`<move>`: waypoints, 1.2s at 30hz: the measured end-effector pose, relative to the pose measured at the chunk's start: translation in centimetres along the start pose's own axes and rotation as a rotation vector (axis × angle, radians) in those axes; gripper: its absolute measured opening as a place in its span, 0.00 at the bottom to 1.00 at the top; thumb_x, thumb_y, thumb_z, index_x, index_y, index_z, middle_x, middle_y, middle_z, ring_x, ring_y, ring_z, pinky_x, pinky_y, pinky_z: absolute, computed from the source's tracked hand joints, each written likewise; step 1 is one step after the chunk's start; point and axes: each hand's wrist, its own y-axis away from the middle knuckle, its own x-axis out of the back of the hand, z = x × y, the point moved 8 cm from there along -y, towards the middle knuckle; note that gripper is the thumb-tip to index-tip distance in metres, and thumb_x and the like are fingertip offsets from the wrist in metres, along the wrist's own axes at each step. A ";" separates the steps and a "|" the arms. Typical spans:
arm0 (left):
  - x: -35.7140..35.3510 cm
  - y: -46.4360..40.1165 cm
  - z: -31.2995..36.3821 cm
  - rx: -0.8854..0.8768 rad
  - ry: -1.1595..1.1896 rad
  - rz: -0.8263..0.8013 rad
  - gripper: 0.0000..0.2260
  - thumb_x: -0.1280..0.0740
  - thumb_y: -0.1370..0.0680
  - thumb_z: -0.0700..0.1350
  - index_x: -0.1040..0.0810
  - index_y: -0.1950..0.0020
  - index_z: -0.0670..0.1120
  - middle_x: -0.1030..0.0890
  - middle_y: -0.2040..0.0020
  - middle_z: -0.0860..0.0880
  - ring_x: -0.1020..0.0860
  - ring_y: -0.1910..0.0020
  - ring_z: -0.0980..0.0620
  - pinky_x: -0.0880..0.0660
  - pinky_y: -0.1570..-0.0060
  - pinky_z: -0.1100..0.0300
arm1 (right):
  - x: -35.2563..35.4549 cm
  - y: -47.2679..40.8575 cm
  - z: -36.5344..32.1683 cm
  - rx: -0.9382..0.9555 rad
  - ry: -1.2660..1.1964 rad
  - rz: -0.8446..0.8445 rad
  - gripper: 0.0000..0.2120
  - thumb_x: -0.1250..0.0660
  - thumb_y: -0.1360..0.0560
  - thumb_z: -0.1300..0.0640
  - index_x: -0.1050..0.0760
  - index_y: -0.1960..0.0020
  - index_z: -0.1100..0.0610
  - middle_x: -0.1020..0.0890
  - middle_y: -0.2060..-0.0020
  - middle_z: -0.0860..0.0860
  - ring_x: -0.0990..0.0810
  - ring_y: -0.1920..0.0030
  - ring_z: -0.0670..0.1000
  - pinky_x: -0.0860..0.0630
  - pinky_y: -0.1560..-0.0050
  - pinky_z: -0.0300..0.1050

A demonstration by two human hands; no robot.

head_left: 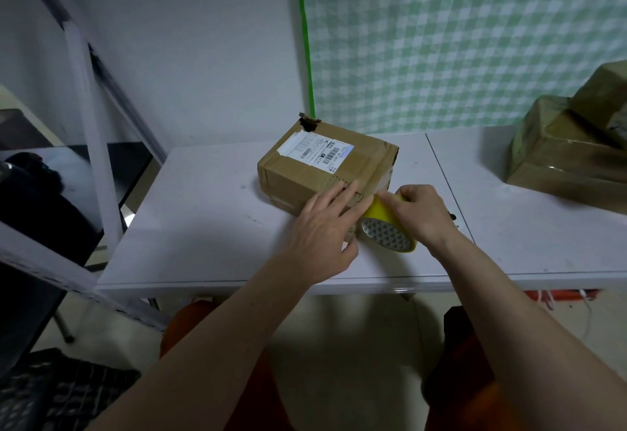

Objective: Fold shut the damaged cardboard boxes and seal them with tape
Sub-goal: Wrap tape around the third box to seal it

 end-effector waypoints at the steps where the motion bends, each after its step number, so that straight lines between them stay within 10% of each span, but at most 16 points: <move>1: -0.1 0.0 0.2 0.009 -0.017 -0.003 0.31 0.33 0.28 0.48 0.35 0.25 0.48 0.34 0.26 0.46 0.36 0.27 0.45 0.42 0.29 0.45 | 0.0 0.0 0.0 0.000 0.002 0.001 0.21 0.35 0.25 0.45 0.30 0.68 0.59 0.28 0.72 0.53 0.30 0.69 0.52 0.32 0.64 0.45; 10: -0.5 0.3 -1.2 0.174 -0.213 -0.092 0.37 0.32 0.26 0.53 0.49 0.23 0.62 0.46 0.23 0.37 0.49 0.24 0.37 0.52 0.28 0.37 | 0.0 0.1 0.3 -0.005 -0.009 -0.005 0.21 0.35 0.25 0.45 0.32 0.68 0.58 0.30 0.72 0.53 0.32 0.70 0.52 0.34 0.65 0.44; 16: -0.5 0.0 -1.4 0.214 -0.183 -0.153 0.37 0.37 0.23 0.56 0.55 0.21 0.54 0.54 0.21 0.42 0.57 0.22 0.43 0.54 0.25 0.43 | 0.0 0.2 0.3 -0.001 -0.028 0.003 0.20 0.35 0.25 0.45 0.34 0.67 0.59 0.32 0.71 0.53 0.33 0.69 0.52 0.35 0.64 0.46; 22: 1.0 -1.3 -2.3 0.287 -0.177 -0.067 0.39 0.38 0.26 0.64 0.46 0.23 0.46 0.41 0.25 0.44 0.44 0.26 0.46 0.49 0.28 0.48 | -0.2 0.2 0.7 0.002 -0.074 0.004 0.20 0.35 0.25 0.45 0.33 0.65 0.59 0.32 0.69 0.56 0.33 0.67 0.53 0.36 0.64 0.46; 27: 0.0 -2.1 -4.4 0.366 -0.081 -0.209 0.43 0.41 0.31 0.74 0.51 0.22 0.58 0.57 0.22 0.39 0.60 0.24 0.38 0.62 0.26 0.42 | 0.1 0.3 1.5 -0.011 -0.164 0.029 0.20 0.33 0.25 0.46 0.33 0.67 0.58 0.32 0.71 0.52 0.33 0.68 0.51 0.36 0.65 0.44; 30: -0.3 -1.7 -5.5 0.380 -0.089 -0.181 0.40 0.43 0.29 0.73 0.50 0.22 0.58 0.53 0.22 0.39 0.56 0.24 0.37 0.60 0.26 0.43 | -0.5 1.1 1.8 0.031 -0.261 -0.033 0.17 0.27 0.30 0.46 0.27 0.56 0.59 0.26 0.62 0.51 0.28 0.63 0.48 0.32 0.65 0.40; 36: 0.6 -1.9 -6.2 0.399 -0.207 -0.055 0.47 0.46 0.32 0.76 0.42 0.24 0.45 0.37 0.28 0.41 0.40 0.31 0.41 0.44 0.29 0.44 | -2.0 2.1 4.1 0.008 -0.248 -0.088 0.49 0.19 0.39 0.50 0.43 0.27 0.49 0.36 0.37 0.47 0.33 0.39 0.46 0.31 0.40 0.43</move>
